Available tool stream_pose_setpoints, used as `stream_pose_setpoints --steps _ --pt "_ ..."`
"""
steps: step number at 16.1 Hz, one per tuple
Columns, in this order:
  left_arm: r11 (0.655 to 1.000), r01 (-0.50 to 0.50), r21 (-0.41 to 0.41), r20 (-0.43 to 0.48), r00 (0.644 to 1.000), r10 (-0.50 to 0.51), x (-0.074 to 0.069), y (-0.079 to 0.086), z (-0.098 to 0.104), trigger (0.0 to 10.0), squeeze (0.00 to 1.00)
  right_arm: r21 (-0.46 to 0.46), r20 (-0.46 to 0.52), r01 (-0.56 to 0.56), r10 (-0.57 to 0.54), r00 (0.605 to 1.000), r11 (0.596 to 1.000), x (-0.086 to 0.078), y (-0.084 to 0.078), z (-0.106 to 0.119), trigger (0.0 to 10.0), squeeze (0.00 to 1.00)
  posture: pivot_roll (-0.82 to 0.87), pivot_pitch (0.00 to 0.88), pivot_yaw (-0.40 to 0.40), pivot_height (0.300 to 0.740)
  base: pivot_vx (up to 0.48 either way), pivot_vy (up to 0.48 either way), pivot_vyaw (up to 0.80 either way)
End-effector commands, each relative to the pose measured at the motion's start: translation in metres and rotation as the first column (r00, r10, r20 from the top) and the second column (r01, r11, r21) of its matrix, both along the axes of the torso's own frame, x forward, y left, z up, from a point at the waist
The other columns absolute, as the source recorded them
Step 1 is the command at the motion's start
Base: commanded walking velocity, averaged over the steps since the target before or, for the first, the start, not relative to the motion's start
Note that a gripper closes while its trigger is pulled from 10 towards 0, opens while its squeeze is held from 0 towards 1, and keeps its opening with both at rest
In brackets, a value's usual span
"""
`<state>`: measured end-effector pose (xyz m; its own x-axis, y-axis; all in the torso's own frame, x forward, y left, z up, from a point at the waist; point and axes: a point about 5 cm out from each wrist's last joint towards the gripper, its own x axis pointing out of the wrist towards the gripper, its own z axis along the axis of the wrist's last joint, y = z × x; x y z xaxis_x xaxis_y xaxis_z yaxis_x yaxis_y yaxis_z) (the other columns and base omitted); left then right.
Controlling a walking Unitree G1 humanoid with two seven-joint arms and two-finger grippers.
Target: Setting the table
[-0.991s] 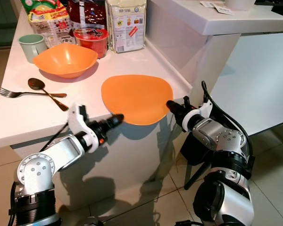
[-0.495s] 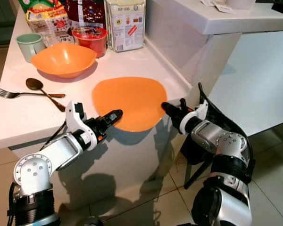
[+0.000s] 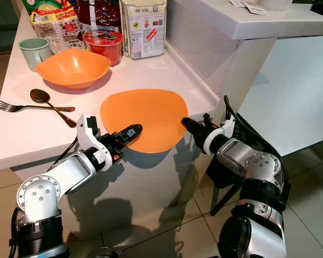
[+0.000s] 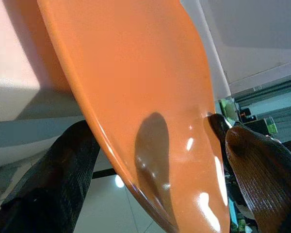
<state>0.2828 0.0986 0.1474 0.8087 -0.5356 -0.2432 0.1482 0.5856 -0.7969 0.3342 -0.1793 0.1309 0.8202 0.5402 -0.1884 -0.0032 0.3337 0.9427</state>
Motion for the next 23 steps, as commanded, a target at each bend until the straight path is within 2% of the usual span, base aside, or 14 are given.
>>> stream_pose_setpoints --steps 1,2,3,5,6,7,8,9,10,23 --pt "0.999 0.007 -0.045 -0.015 1.0 -0.008 -0.001 -0.008 -0.001 0.0 0.47 -0.009 0.037 0.019 -0.018 0.999 1.0 0.001 -0.004 0.008 0.0 0.0 0.1 0.0 -0.042 0.74 0.0 0.0 0.0" --pt "0.999 0.011 -0.031 -0.017 1.0 -0.012 -0.001 -0.008 0.0 3.1 0.45 -0.009 0.04 0.02 -0.02 0.999 1.0 0.001 -0.005 0.009 0.0 0.0 0.1 0.0 -0.042 0.74 0.0 0.0 0.0" --pt "0.999 0.008 -0.035 -0.015 1.0 -0.009 0.0 -0.008 0.0 10.0 0.45 -0.01 0.04 0.021 -0.021 0.999 1.0 0.001 -0.004 0.009 0.0 0.0 0.1 0.0 -0.041 0.74 0.0 0.0 0.0" --pt "1.0 0.002 -0.028 -0.014 1.0 -0.003 0.001 -0.007 0.0 10.0 0.46 -0.011 0.041 0.021 -0.02 0.999 1.0 0.001 -0.004 0.009 0.0 0.0 0.1 0.0 -0.041 0.74 0.0 0.0 0.0" --pt "1.0 -0.006 -0.022 -0.014 1.0 0.005 0.002 -0.006 0.0 4.5 0.46 -0.012 0.041 0.021 -0.02 0.999 1.0 0.001 -0.004 0.009 0.0 0.0 0.1 0.0 -0.041 0.74 0.0 0.0 0.0" --pt "0.999 -0.011 -0.032 -0.01 1.0 0.01 0.002 -0.006 0.001 0.0 0.46 -0.012 0.042 0.021 -0.02 0.999 1.0 0.001 -0.004 0.009 0.0 0.0 0.1 0.0 -0.041 0.74 0.0 0.0 0.0" --pt "0.999 -0.014 -0.035 -0.009 1.0 0.014 0.003 -0.006 0.001 0.0 0.44 -0.013 0.043 0.02 -0.02 0.999 1.0 0.001 -0.004 0.009 0.0 0.0 0.1 0.0 -0.038 0.74 0.0 0.0 0.0" --pt "1.0 -0.012 -0.018 -0.009 1.0 0.012 0.003 -0.005 0.001 0.0 0.36 -0.016 0.045 0.018 -0.017 0.999 1.0 0.001 -0.004 0.009 0.0 0.0 0.1 0.0 -0.038 0.74 0.0 0.0 0.0" --pt "1.0 -0.014 -0.01 -0.02 1.0 0.014 0.003 -0.005 0.0 0.0 0.0 -0.017 0.047 0.016 -0.015 0.999 1.0 0.001 -0.004 0.01 0.0 0.0 0.1 0.0 -0.038 0.74 0.0 0.0 0.0" --pt "0.997 0.041 -0.071 0.036 0.999 -0.038 0.0 -0.013 0.015 0.0 0.0 -0.025 0.106 -0.012 0.015 0.994 1.0 -0.001 0.001 0.022 0.0 0.0 0.1 0.0 -0.04 0.74 0.0 0.0 0.0"
